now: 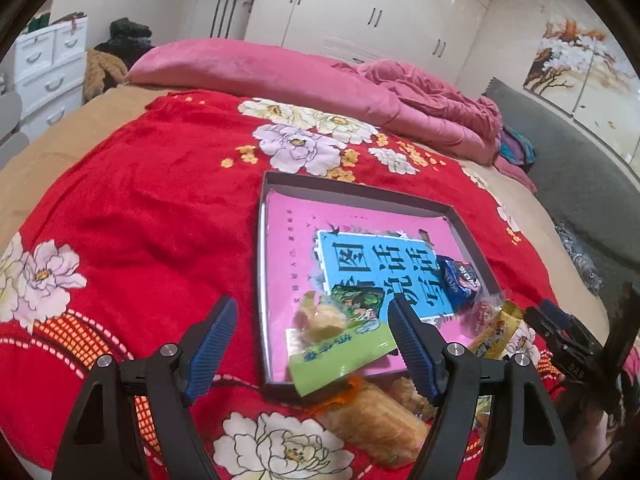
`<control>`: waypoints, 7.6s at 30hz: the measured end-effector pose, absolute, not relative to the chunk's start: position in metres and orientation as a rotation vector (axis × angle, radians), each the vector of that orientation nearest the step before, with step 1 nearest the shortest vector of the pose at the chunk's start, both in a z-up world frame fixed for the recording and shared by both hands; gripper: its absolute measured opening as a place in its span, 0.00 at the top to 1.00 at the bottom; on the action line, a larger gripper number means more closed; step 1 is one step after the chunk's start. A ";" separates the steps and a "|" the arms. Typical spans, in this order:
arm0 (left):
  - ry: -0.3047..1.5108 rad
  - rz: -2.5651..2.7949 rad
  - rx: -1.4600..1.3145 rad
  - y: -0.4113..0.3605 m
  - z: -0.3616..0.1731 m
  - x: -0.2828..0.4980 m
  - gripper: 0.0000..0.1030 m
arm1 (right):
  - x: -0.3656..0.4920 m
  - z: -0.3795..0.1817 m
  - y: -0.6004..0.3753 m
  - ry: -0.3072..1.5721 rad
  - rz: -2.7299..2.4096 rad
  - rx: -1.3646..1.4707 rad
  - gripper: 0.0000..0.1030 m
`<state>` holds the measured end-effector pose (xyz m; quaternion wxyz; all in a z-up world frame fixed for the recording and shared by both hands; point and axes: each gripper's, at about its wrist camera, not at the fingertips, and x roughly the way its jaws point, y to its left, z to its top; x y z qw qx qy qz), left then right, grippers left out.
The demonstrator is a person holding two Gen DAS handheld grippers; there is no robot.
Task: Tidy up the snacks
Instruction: 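Move both open tools back from the tray toward the remaining snacks, then grasp the orange-top bread bag with the left tool while the right grasps the gold snack packet, then lift both held snacks and carry them over the tray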
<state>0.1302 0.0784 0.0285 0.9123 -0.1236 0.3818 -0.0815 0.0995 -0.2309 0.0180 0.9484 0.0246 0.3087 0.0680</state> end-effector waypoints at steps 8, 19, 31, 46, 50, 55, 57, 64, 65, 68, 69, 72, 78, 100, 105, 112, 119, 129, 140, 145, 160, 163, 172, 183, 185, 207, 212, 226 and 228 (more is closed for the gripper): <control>0.795 -0.169 -0.252 0.078 0.025 0.125 0.23 | 0.095 0.021 -0.226 0.613 0.165 0.056 0.22; 0.818 -0.197 -0.235 0.062 0.020 0.116 0.23 | 0.088 0.023 -0.224 0.609 0.178 0.052 0.22; 0.858 -0.242 -0.191 0.040 0.011 0.101 0.23 | 0.075 0.024 -0.227 0.613 0.179 0.043 0.21; 0.888 -0.252 -0.175 0.034 0.004 0.093 0.23 | 0.074 0.017 -0.240 0.630 0.157 0.037 0.21; 0.898 -0.256 -0.167 0.031 0.002 0.090 0.23 | 0.070 0.014 -0.240 0.637 0.162 0.021 0.21; 0.926 -0.263 -0.175 0.029 -0.004 0.089 0.23 | 0.067 0.014 -0.237 0.640 0.173 0.015 0.21; 0.934 -0.264 -0.174 0.028 -0.006 0.089 0.24 | 0.066 0.013 -0.236 0.643 0.179 0.013 0.21; 0.960 -0.272 -0.176 0.025 -0.012 0.087 0.23 | 0.061 0.009 -0.222 0.653 0.221 -0.005 0.21; 0.965 -0.275 -0.182 0.024 -0.013 0.087 0.23 | 0.061 0.009 -0.219 0.656 0.228 -0.010 0.21; 0.975 -0.279 -0.185 0.024 -0.015 0.086 0.24 | 0.058 0.006 -0.210 0.667 0.254 -0.022 0.21; 0.977 -0.280 -0.185 0.023 -0.016 0.086 0.23 | 0.058 0.004 -0.207 0.673 0.264 -0.024 0.21; 0.987 -0.279 -0.189 0.023 -0.019 0.086 0.24 | 0.056 0.001 -0.200 0.687 0.288 -0.027 0.21; 1.018 -0.279 -0.256 0.030 -0.027 0.091 0.23 | 0.057 -0.003 -0.185 0.709 0.330 -0.028 0.21; 1.079 -0.316 -0.643 0.059 -0.053 0.109 0.25 | 0.071 -0.011 -0.157 0.765 0.396 -0.007 0.21; 1.078 -0.324 -0.688 0.060 -0.055 0.111 0.25 | 0.073 -0.011 -0.158 0.776 0.408 0.024 0.21; 1.075 -0.310 -0.682 0.058 -0.056 0.114 0.29 | 0.081 -0.010 -0.159 0.787 0.435 0.116 0.21; 1.073 -0.297 -0.706 0.060 -0.057 0.115 0.43 | 0.095 -0.017 -0.161 0.828 0.433 0.215 0.37; 1.067 -0.298 -0.722 0.061 -0.059 0.115 0.52 | 0.105 -0.028 -0.159 0.873 0.451 0.260 0.58; 1.044 -0.355 -0.713 0.054 -0.050 0.115 0.61 | 0.101 -0.022 -0.162 0.846 0.463 0.222 0.79; 0.989 -0.369 -0.674 0.054 -0.035 0.112 0.61 | 0.099 -0.016 -0.168 0.820 0.460 0.226 0.80; 0.863 -0.308 -0.506 0.051 -0.005 0.116 0.61 | 0.093 0.014 -0.191 0.696 0.437 0.278 0.81; 0.835 -0.288 -0.480 0.051 0.000 0.121 0.61 | 0.093 0.017 -0.191 0.683 0.436 0.283 0.81; 0.790 -0.218 -0.474 0.057 0.004 0.140 0.61 | 0.100 0.017 -0.195 0.673 0.412 0.286 0.81; 0.756 -0.135 -0.468 0.066 0.003 0.157 0.61 | 0.108 0.014 -0.203 0.666 0.365 0.305 0.81; 0.758 -0.129 -0.464 0.065 0.002 0.159 0.62 | 0.108 0.012 -0.204 0.669 0.358 0.311 0.81; 0.801 -0.121 -0.392 0.049 -0.008 0.163 0.63 | 0.119 0.002 -0.201 0.708 0.335 0.311 0.80; 0.811 -0.126 -0.391 0.049 -0.010 0.163 0.63 | 0.122 -0.004 -0.198 0.733 0.331 0.308 0.80; 0.838 -0.139 -0.382 0.045 -0.013 0.163 0.63 | 0.124 -0.008 -0.198 0.744 0.314 0.286 0.80; 0.842 -0.140 -0.381 0.044 -0.014 0.164 0.63 | 0.125 -0.008 -0.198 0.744 0.309 0.283 0.80</control>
